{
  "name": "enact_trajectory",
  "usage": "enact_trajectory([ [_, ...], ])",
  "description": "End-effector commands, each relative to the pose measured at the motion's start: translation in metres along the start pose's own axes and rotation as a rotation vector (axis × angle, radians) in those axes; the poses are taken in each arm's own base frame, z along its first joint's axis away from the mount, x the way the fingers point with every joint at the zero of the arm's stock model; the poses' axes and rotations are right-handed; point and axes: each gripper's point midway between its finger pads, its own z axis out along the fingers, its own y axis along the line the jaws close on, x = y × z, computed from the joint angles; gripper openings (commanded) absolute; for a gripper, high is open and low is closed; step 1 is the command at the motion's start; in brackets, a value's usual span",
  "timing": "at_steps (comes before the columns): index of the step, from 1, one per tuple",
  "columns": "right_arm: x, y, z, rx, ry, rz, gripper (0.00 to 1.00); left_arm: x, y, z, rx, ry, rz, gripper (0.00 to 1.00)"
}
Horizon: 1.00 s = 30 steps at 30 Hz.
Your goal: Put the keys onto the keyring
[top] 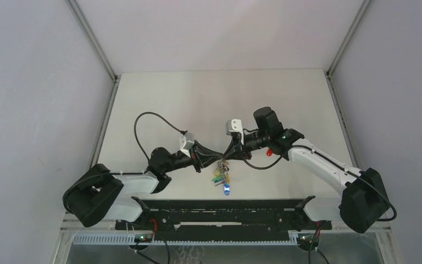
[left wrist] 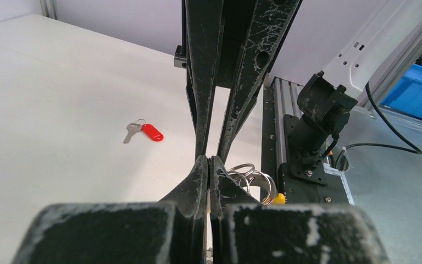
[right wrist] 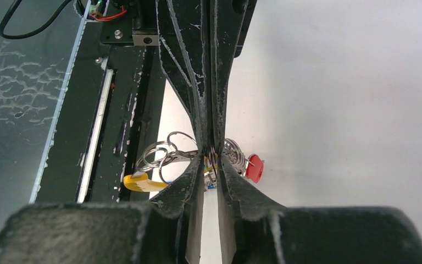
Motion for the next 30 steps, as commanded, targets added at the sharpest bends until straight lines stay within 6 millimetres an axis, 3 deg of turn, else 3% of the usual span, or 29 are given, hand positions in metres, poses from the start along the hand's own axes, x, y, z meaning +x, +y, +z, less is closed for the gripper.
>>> enact_trajectory([
  [1, -0.006, 0.002, 0.004, -0.026, -0.026, -0.026, 0.1, -0.019, -0.007, 0.0, 0.03, -0.072, 0.046, 0.0],
  [4, -0.005, 0.002, 0.003, -0.02, -0.02, -0.023, 0.0, -0.02, -0.007, 0.0, 0.029, -0.074, 0.048, 0.0],
  [7, -0.003, 0.0, -0.001, 0.003, 0.011, -0.017, 0.0, -0.018, -0.008, 0.0, 0.034, -0.066, 0.042, 0.02],
  [15, 0.002, -0.004, -0.021, 0.073, 0.195, 0.023, 0.0, 0.001, 0.005, -0.005, -0.031, 0.028, 0.075, 0.26],
  [30, 0.009, 0.008, -0.035, 0.081, 0.597, 0.058, 0.0, -0.001, 0.004, -0.004, -0.019, 0.057, 0.109, 0.33],
])
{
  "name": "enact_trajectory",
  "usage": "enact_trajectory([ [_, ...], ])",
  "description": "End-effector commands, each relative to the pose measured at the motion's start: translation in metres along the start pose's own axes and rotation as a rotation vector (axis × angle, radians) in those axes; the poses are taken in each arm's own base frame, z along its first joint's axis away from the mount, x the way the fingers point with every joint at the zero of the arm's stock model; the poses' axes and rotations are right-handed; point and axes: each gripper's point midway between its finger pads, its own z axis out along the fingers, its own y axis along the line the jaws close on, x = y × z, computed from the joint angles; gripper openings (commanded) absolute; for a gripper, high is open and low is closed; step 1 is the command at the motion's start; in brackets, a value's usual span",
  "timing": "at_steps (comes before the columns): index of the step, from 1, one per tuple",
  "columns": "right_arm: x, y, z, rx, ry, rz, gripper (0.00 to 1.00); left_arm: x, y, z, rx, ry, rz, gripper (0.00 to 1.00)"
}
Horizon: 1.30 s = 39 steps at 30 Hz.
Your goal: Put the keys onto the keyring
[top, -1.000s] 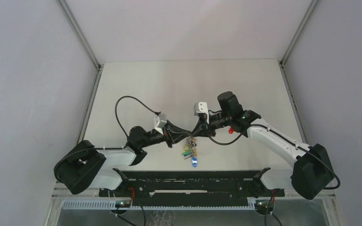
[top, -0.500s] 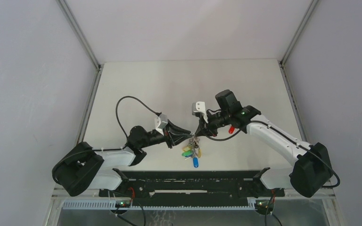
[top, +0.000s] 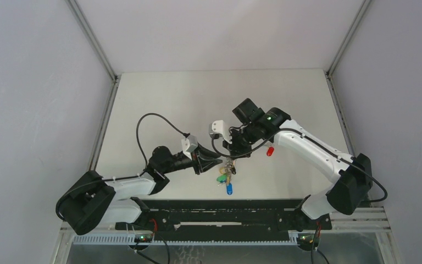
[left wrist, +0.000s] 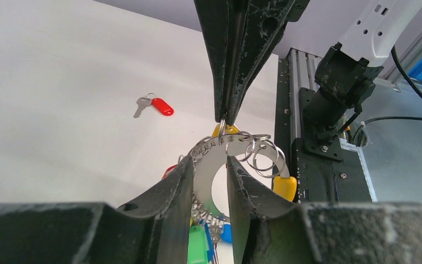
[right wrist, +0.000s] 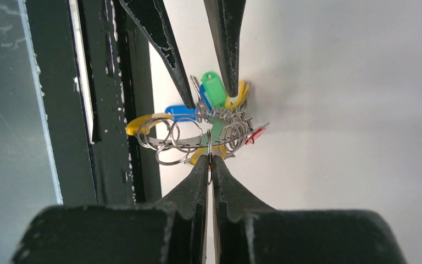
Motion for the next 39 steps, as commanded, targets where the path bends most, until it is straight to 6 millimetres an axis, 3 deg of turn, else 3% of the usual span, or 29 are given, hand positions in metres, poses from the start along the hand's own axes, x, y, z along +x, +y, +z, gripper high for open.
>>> enact_trajectory([
  [1, 0.001, 0.004, -0.01, 0.008, 0.106, -0.031, 0.0, -0.019, -0.003, 0.004, 0.03, -0.047, 0.061, 0.33],
  [9, -0.01, 0.005, -0.001, -0.041, 0.141, -0.071, 0.0, -0.021, -0.013, 0.011, 0.096, -0.08, 0.026, 0.34],
  [16, -0.014, 0.006, 0.004, -0.059, 0.134, -0.089, 0.0, -0.025, -0.012, 0.012, 0.096, -0.113, 0.011, 0.27],
  [26, -0.016, 0.008, 0.006, -0.069, 0.121, -0.097, 0.0, -0.021, -0.012, 0.012, 0.09, -0.084, 0.03, 0.27],
  [34, -0.019, 0.008, 0.006, -0.071, 0.109, -0.104, 0.0, -0.01, -0.017, 0.019, 0.106, -0.044, 0.033, 0.15],
  [39, -0.021, 0.009, 0.008, -0.076, 0.104, -0.112, 0.0, -0.007, -0.018, 0.022, 0.113, -0.034, 0.032, 0.13],
])
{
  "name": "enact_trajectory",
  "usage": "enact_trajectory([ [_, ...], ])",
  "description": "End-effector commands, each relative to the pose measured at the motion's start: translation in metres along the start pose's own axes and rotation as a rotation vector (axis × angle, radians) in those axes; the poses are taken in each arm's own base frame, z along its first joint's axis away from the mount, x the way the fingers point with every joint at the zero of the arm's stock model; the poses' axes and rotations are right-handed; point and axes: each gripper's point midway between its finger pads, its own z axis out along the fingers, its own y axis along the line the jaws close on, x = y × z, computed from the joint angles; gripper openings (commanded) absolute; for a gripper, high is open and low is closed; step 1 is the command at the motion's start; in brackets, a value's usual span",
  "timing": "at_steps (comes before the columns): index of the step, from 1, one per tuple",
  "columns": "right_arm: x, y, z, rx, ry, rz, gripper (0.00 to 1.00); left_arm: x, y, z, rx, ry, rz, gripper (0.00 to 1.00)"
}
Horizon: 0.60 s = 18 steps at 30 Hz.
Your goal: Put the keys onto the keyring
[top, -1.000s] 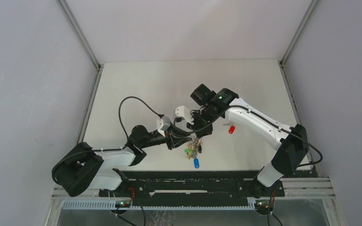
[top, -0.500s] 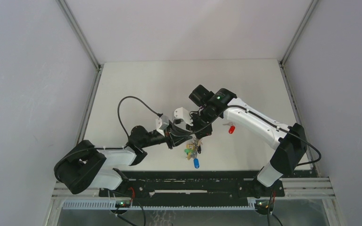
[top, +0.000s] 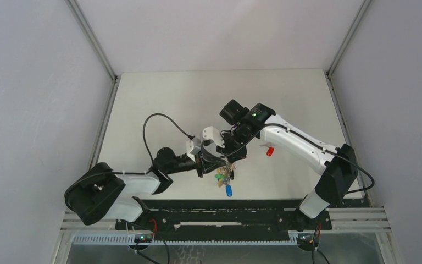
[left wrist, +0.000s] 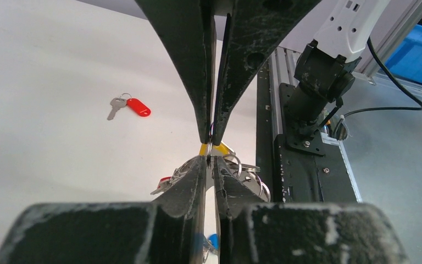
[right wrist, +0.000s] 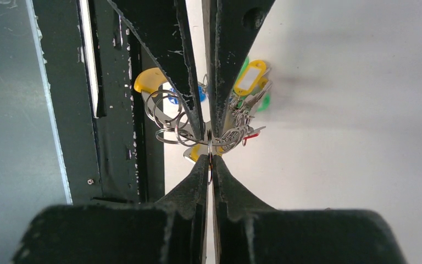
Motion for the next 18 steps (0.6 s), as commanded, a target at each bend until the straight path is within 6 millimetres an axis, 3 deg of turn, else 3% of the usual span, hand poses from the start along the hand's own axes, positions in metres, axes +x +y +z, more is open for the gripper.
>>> enact_trajectory([
  [1, -0.023, -0.001, -0.008, 0.013, -0.074, -0.059, 0.0, -0.019, -0.001, 0.012, 0.033, -0.038, 0.063, 0.13],
  [18, -0.028, 0.004, 0.005, -0.025, -0.068, -0.09, 0.0, -0.025, -0.006, 0.014, 0.05, -0.046, 0.067, 0.12],
])
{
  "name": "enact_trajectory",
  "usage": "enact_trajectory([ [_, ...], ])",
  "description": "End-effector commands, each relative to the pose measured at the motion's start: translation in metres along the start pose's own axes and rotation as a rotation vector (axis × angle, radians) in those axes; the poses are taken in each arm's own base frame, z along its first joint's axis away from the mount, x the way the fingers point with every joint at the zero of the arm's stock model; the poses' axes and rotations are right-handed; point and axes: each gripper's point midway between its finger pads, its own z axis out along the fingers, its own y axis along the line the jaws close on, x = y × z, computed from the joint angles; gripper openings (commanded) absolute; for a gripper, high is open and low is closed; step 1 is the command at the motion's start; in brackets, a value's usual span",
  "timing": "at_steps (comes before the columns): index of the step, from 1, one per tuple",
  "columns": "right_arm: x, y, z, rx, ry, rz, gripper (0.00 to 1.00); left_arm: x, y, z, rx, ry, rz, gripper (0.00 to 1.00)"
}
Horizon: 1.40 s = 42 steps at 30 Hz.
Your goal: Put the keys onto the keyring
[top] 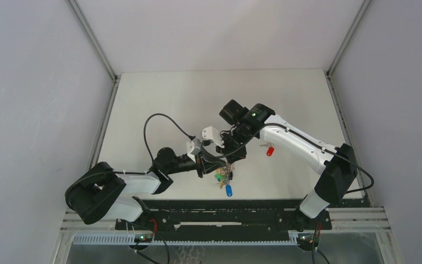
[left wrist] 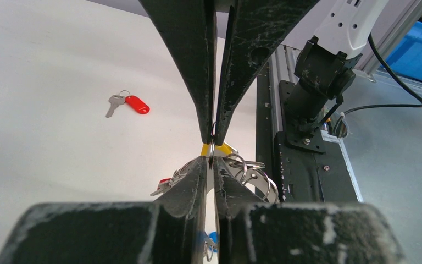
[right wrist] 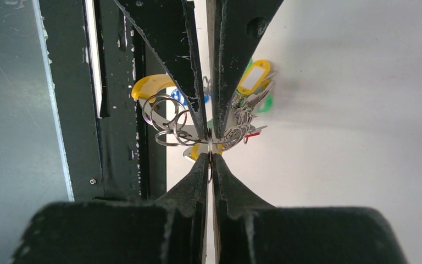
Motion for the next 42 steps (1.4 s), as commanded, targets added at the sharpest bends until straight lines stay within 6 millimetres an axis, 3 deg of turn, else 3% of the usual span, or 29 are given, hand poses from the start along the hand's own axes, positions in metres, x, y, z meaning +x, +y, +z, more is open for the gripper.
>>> enact_trajectory([
  [1, -0.026, 0.001, 0.003, -0.009, -0.059, -0.084, 0.0, -0.031, -0.005, 0.013, 0.038, -0.067, 0.072, 0.11],
  [20, -0.029, -0.003, 0.002, 0.005, -0.127, -0.085, 0.0, -0.038, -0.006, 0.01, 0.025, -0.126, 0.058, 0.0],
  [34, -0.023, -0.01, -0.031, 0.093, -0.472, -0.061, 0.26, -0.045, 0.0, 0.003, -0.017, -0.18, 0.043, 0.0],
  [42, -0.018, -0.011, -0.035, 0.069, -0.619, -0.064, 0.27, -0.046, -0.002, 0.003, -0.013, -0.182, 0.041, 0.0],
])
